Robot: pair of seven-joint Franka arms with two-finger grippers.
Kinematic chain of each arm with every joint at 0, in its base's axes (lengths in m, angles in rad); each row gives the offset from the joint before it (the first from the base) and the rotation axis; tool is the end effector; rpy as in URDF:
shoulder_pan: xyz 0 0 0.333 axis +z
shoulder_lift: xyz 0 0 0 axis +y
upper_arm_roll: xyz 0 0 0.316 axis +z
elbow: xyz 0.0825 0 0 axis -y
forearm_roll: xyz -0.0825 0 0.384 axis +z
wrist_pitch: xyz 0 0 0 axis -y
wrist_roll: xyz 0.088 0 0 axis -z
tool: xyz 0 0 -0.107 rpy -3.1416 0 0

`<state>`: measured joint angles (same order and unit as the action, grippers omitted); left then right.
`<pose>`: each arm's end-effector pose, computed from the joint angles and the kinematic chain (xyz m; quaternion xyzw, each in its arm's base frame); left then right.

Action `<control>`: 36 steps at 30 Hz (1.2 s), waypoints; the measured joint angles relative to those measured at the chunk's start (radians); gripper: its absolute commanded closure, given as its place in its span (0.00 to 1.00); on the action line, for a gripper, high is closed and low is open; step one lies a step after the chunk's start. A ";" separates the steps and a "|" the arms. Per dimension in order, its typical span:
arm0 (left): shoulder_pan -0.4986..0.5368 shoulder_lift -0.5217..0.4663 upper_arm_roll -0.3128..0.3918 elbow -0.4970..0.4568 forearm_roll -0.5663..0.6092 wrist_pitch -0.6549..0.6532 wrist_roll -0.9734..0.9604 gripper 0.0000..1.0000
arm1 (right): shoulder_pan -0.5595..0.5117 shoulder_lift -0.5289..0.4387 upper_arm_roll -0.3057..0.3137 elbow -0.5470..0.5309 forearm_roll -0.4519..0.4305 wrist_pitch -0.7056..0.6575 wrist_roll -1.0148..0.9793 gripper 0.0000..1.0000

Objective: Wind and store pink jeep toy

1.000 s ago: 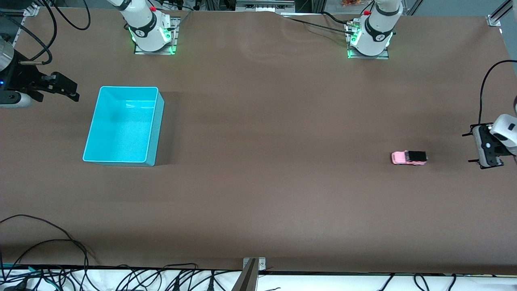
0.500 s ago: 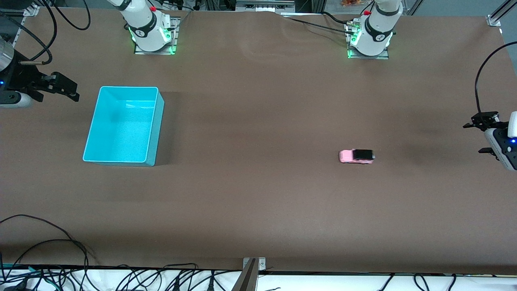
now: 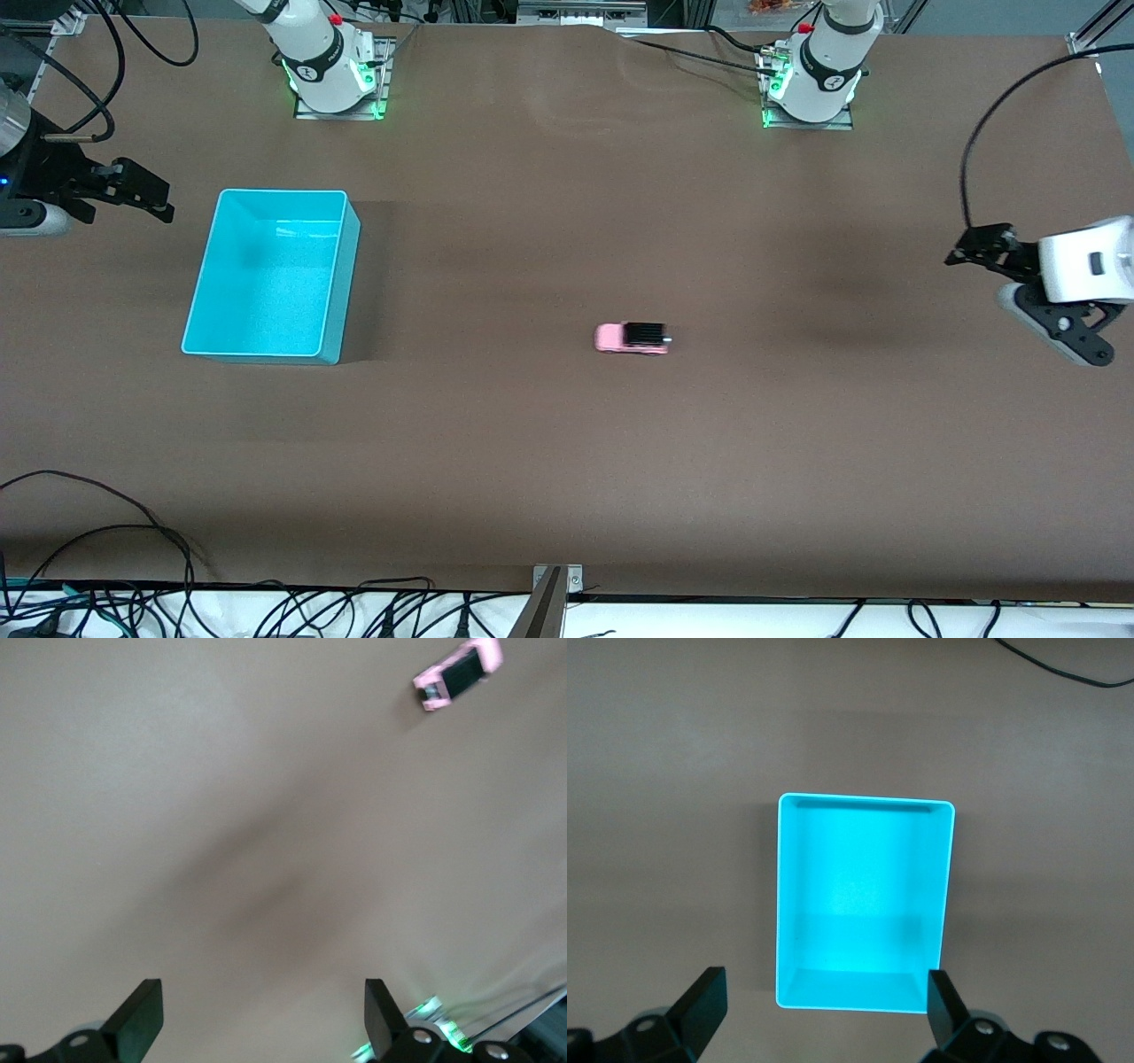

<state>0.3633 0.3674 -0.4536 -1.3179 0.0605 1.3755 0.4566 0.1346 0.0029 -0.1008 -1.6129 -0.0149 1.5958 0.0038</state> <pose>0.6274 -0.0017 0.5259 0.9537 -0.2633 -0.1249 0.0739 0.5563 0.0173 0.6052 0.9998 0.0153 -0.0098 0.0078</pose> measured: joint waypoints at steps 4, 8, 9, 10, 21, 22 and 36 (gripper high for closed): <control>-0.061 -0.003 -0.002 0.000 0.000 -0.001 -0.145 0.00 | 0.000 0.000 0.000 0.000 0.000 0.000 0.000 0.00; -0.121 0.002 -0.002 -0.001 0.000 0.007 -0.311 0.00 | 0.000 0.000 0.000 0.000 0.000 0.000 0.000 0.00; -0.125 0.003 -0.002 -0.002 0.000 0.011 -0.331 0.00 | 0.000 0.000 0.000 0.000 0.000 0.000 0.000 0.00; -0.129 0.004 -0.002 -0.003 0.000 0.016 -0.353 0.00 | 0.000 0.000 0.000 0.000 0.000 0.000 0.000 0.00; -0.157 0.036 0.003 -0.024 0.000 0.047 -0.447 0.00 | 0.000 0.000 -0.001 0.000 0.000 0.000 0.000 0.00; -0.157 0.038 0.005 -0.024 0.000 0.048 -0.447 0.00 | -0.001 0.000 -0.001 0.000 0.000 0.000 -0.001 0.00; -0.158 0.046 0.008 -0.024 0.014 0.053 -0.447 0.00 | 0.005 0.018 0.010 0.000 0.000 -0.003 -0.029 0.00</control>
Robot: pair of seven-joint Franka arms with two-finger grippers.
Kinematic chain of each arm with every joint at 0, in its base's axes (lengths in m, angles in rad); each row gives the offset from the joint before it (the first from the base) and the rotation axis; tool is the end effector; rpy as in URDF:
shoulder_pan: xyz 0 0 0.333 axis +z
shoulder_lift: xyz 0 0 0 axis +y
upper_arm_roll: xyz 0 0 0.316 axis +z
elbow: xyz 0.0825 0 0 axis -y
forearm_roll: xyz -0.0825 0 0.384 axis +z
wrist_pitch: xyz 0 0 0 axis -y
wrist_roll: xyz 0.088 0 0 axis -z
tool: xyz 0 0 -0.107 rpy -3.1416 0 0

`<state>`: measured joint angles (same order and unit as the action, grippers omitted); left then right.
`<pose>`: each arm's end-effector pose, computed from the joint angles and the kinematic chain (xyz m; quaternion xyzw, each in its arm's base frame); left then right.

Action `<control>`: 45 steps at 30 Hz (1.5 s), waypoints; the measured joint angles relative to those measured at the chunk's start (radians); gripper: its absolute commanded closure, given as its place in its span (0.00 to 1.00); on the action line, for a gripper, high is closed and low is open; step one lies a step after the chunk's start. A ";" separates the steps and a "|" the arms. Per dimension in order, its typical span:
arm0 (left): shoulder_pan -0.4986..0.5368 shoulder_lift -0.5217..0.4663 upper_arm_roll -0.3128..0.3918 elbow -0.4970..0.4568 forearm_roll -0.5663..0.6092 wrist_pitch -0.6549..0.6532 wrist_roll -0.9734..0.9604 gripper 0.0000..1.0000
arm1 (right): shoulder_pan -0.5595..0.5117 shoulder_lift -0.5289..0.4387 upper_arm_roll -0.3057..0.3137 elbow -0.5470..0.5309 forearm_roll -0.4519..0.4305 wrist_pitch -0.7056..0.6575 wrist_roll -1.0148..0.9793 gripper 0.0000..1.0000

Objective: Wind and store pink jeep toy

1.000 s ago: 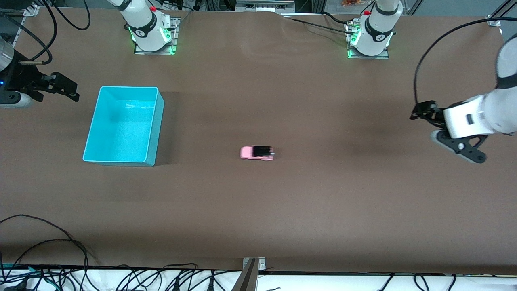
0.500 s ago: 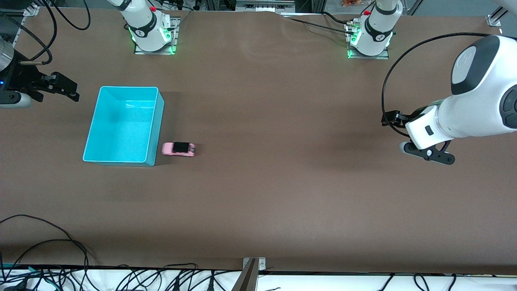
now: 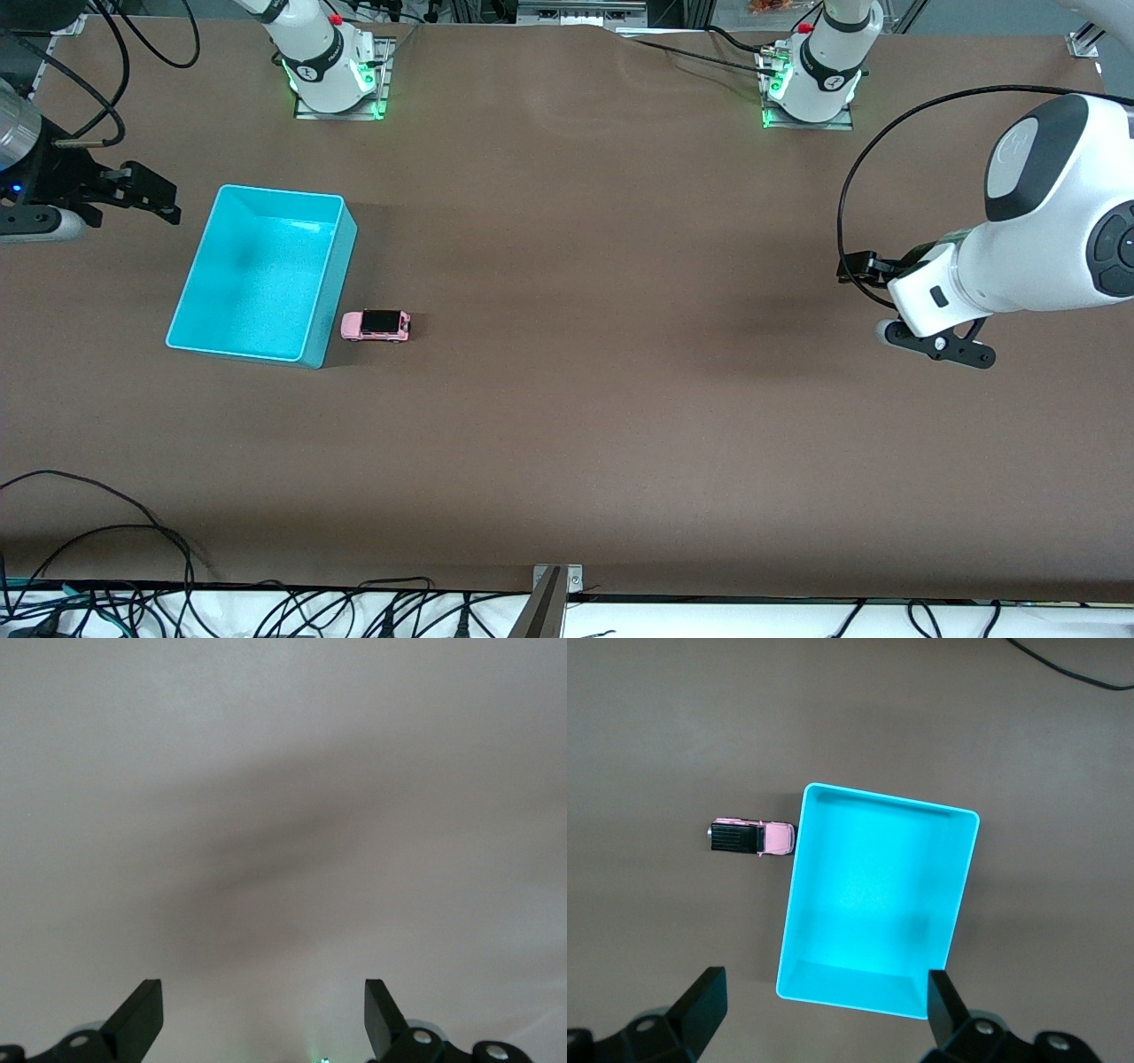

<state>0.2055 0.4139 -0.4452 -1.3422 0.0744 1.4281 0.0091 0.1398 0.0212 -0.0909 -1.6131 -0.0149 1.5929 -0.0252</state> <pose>0.6326 -0.0952 0.4896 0.9811 -0.1189 -0.1487 0.0344 0.5605 0.0264 0.5947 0.9991 0.0373 -0.0206 0.0087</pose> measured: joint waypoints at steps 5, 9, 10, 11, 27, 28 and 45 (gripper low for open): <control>0.005 0.003 0.004 0.000 0.000 0.001 0.000 0.00 | 0.028 0.007 0.020 0.000 0.000 0.005 -0.049 0.00; 0.008 0.005 0.008 0.000 0.000 0.006 0.000 0.00 | 0.061 0.020 0.041 0.005 0.000 0.009 -0.149 0.00; 0.009 0.005 0.009 0.000 0.000 0.008 0.000 0.00 | 0.068 0.024 0.044 0.006 0.000 0.010 -0.176 0.00; 0.009 0.005 0.010 0.000 0.000 0.010 0.000 0.00 | 0.076 0.029 0.046 0.006 0.000 0.013 -0.210 0.00; -0.051 -0.038 0.158 -0.001 -0.001 0.116 -0.003 0.00 | 0.128 0.148 0.056 0.006 0.020 0.032 -0.708 0.00; -0.071 -0.056 0.190 -0.005 -0.002 0.125 -0.003 0.00 | 0.132 0.164 0.059 0.006 0.020 0.035 -0.742 0.00; -0.170 -0.391 0.287 -0.292 -0.113 0.212 -0.004 0.00 | 0.142 0.408 0.085 -0.035 0.062 0.232 -1.029 0.00</control>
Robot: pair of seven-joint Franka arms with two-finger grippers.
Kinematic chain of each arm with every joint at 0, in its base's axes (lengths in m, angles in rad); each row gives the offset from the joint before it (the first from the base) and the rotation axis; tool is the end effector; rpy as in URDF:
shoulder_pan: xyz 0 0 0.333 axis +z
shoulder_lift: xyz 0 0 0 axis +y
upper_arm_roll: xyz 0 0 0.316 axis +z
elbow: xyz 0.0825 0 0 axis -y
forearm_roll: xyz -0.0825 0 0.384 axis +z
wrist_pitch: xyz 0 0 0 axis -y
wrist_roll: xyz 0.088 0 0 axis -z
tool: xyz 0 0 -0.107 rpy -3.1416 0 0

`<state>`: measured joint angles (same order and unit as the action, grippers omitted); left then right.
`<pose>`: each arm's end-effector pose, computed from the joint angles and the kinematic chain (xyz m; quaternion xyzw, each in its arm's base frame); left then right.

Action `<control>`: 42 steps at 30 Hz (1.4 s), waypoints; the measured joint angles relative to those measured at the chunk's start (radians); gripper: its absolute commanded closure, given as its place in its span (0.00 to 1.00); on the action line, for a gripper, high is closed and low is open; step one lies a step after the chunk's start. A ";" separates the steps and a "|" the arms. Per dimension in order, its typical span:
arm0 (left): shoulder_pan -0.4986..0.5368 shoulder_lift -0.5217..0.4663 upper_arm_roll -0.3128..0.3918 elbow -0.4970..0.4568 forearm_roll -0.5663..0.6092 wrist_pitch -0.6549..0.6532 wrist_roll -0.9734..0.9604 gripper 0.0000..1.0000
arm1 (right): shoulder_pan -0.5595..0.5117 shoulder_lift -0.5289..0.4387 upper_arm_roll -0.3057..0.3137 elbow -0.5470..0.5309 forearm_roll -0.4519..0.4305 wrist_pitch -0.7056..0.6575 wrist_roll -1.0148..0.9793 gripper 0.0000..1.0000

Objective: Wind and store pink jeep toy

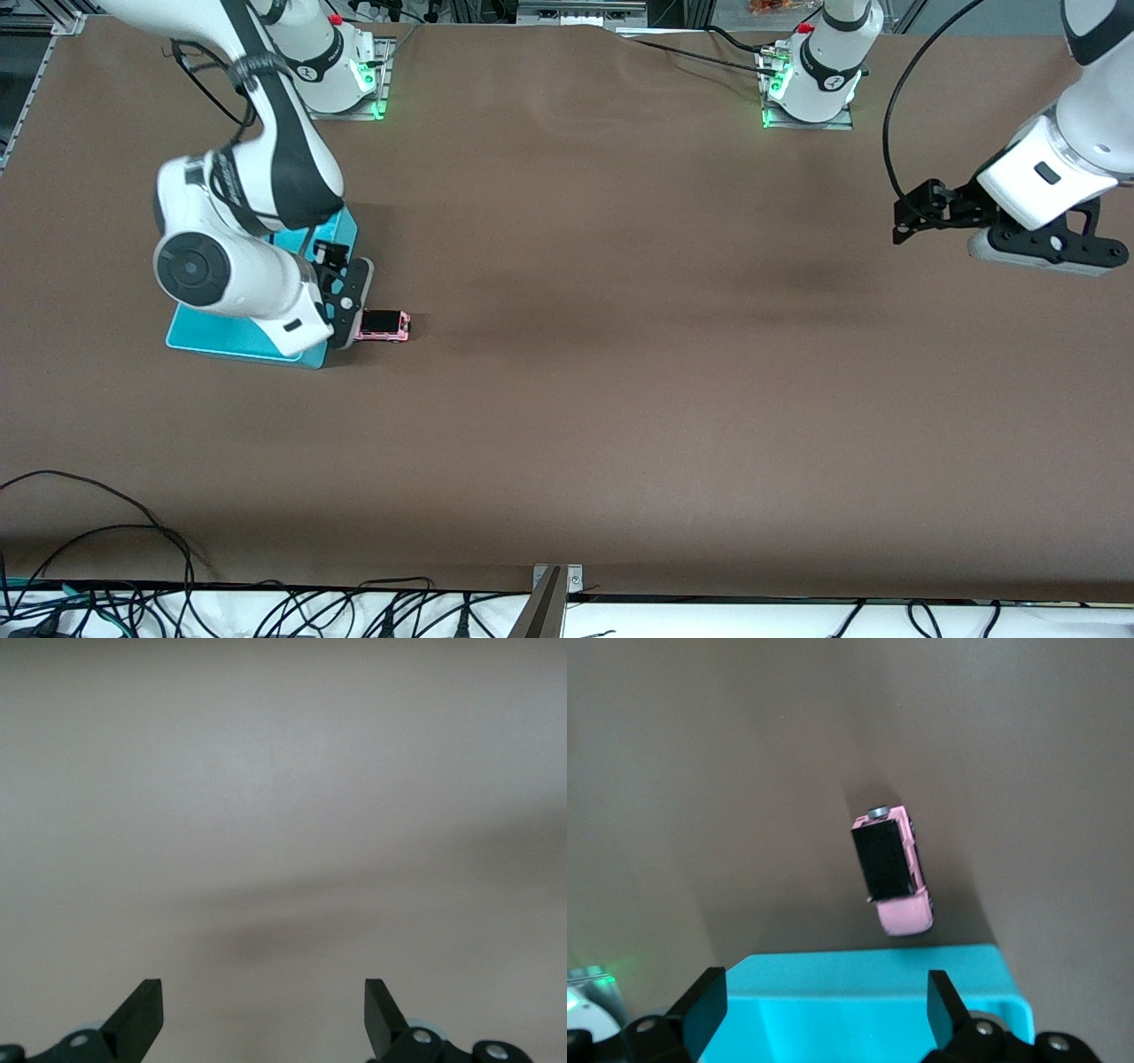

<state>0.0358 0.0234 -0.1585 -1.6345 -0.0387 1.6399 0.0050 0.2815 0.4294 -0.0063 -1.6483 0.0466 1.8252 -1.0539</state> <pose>0.5610 -0.0721 0.5875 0.9978 -0.0623 -0.0101 0.0206 0.6156 0.1782 0.3461 -0.7860 -0.6049 0.1087 0.0666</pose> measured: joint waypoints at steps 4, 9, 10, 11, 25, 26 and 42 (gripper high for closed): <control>-0.065 -0.025 0.064 -0.041 0.000 0.006 0.000 0.00 | 0.000 0.021 0.002 -0.049 0.000 0.082 -0.026 0.00; -0.145 -0.027 0.155 -0.051 0.000 -0.011 0.000 0.00 | 0.000 0.046 0.005 -0.103 0.000 0.186 -0.112 0.00; -0.149 -0.026 0.160 -0.051 0.000 -0.015 0.000 0.00 | 0.000 0.052 0.005 -0.111 0.000 0.203 -0.124 0.00; -0.150 -0.026 0.162 -0.051 0.000 -0.017 0.000 0.00 | 0.000 0.057 0.005 -0.117 0.000 0.218 -0.132 0.00; -0.146 -0.026 0.171 -0.037 0.000 -0.032 0.000 0.00 | 0.016 0.077 0.017 -0.285 0.000 0.466 -0.159 0.09; -0.145 -0.026 0.171 -0.037 0.000 -0.032 0.000 0.00 | 0.017 0.077 0.017 -0.293 0.000 0.477 -0.160 0.19; -0.121 -0.026 0.143 -0.036 0.000 -0.033 0.000 0.00 | 0.020 0.063 0.013 -0.312 0.000 0.517 -0.322 0.93</control>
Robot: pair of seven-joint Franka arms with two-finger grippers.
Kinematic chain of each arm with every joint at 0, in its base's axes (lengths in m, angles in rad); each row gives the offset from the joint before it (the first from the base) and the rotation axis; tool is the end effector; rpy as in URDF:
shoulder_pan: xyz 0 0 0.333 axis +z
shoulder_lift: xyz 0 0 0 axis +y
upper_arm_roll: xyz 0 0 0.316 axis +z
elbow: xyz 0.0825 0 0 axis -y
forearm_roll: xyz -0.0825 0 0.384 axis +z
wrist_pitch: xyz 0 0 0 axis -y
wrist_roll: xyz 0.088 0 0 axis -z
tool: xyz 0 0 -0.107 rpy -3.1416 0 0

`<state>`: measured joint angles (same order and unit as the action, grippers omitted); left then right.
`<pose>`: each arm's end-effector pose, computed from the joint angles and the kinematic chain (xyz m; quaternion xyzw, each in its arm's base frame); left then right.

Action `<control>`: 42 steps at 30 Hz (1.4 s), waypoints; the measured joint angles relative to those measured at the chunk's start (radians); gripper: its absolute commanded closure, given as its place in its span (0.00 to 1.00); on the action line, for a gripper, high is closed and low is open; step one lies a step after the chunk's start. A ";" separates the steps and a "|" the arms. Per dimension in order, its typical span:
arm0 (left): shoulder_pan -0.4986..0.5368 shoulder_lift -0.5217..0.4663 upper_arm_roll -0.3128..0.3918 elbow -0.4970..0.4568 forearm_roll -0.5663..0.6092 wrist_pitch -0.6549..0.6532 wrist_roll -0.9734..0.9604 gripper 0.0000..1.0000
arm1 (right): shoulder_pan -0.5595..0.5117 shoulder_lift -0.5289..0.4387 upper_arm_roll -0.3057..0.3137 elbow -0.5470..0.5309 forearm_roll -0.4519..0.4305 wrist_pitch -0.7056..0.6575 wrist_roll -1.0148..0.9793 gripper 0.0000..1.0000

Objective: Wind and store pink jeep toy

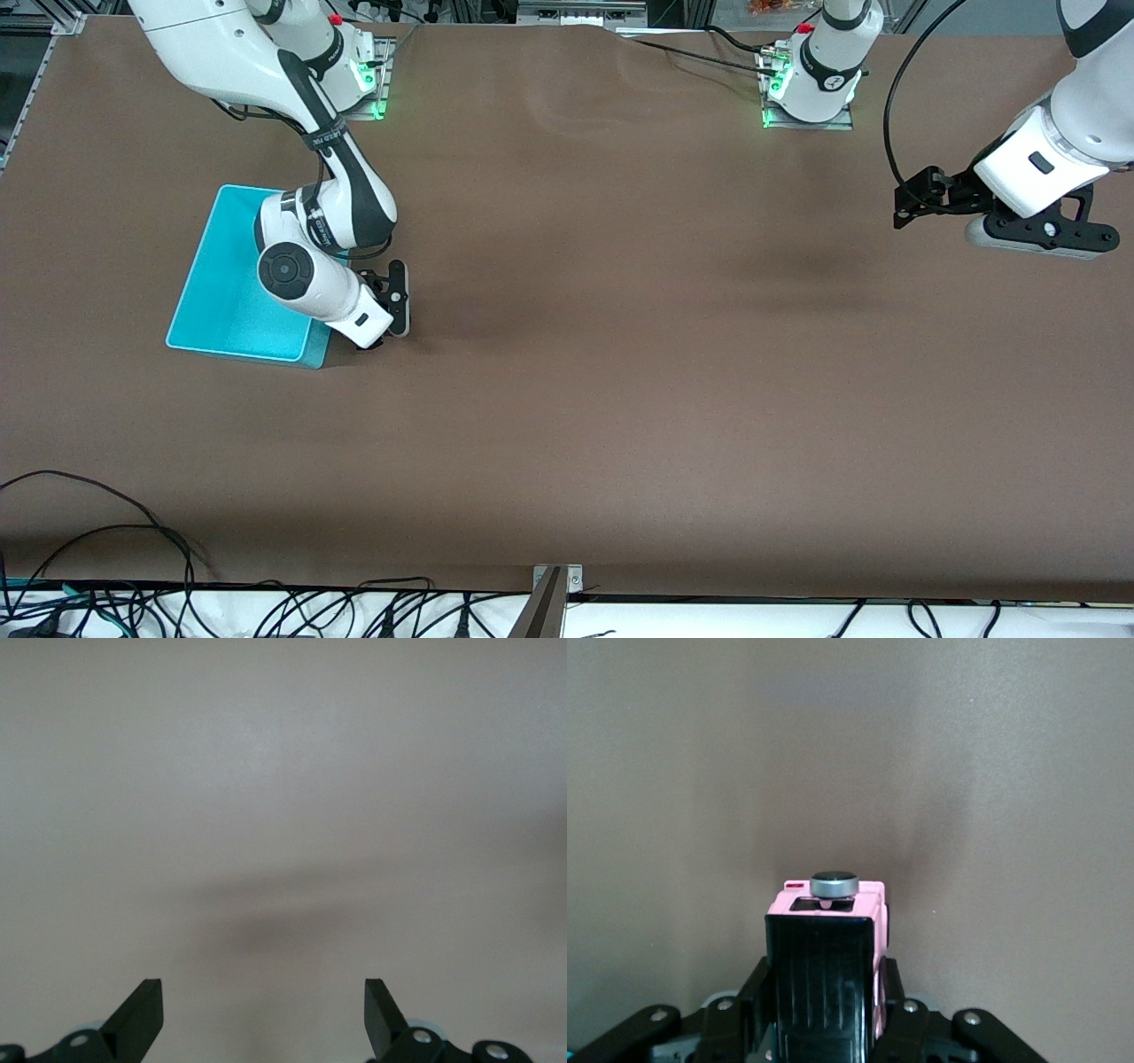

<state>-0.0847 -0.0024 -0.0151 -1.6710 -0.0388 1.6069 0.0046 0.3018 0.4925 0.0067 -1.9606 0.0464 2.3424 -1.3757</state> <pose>0.5501 -0.0591 0.5817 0.9980 -0.0508 -0.0317 0.0179 0.5767 0.1844 0.2123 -0.6776 -0.7331 0.0388 0.0430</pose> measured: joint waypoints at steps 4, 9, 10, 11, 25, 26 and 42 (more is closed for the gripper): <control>0.011 0.000 -0.004 0.001 0.000 0.000 0.000 0.00 | 0.001 -0.019 0.001 0.018 0.000 -0.004 0.000 0.93; 0.078 0.001 -0.062 0.001 0.000 -0.001 0.000 0.00 | 0.001 -0.049 0.001 0.100 0.000 -0.118 0.020 0.93; 0.086 0.001 -0.072 0.001 0.000 -0.001 0.000 0.00 | 0.001 -0.055 0.000 0.125 0.000 -0.158 0.029 0.93; 0.093 0.001 -0.079 0.001 0.000 -0.001 0.000 0.00 | 0.001 -0.061 0.000 0.157 0.000 -0.209 0.041 0.93; 0.094 0.002 -0.094 0.001 0.000 -0.001 0.000 0.00 | -0.010 -0.137 -0.141 0.439 0.000 -0.753 0.098 0.93; 0.094 0.002 -0.094 0.001 0.000 -0.001 0.000 0.00 | -0.013 -0.143 -0.158 0.438 0.000 -0.772 0.084 0.93; 0.092 0.002 -0.076 0.001 0.000 -0.001 0.000 0.00 | -0.024 -0.282 -0.269 0.043 0.002 -0.521 -0.058 0.93</control>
<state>0.0074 -0.0005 -0.0910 -1.6699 -0.0387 1.6056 0.0046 0.2781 0.2106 -0.2627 -1.9173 0.0484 1.8216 -1.4341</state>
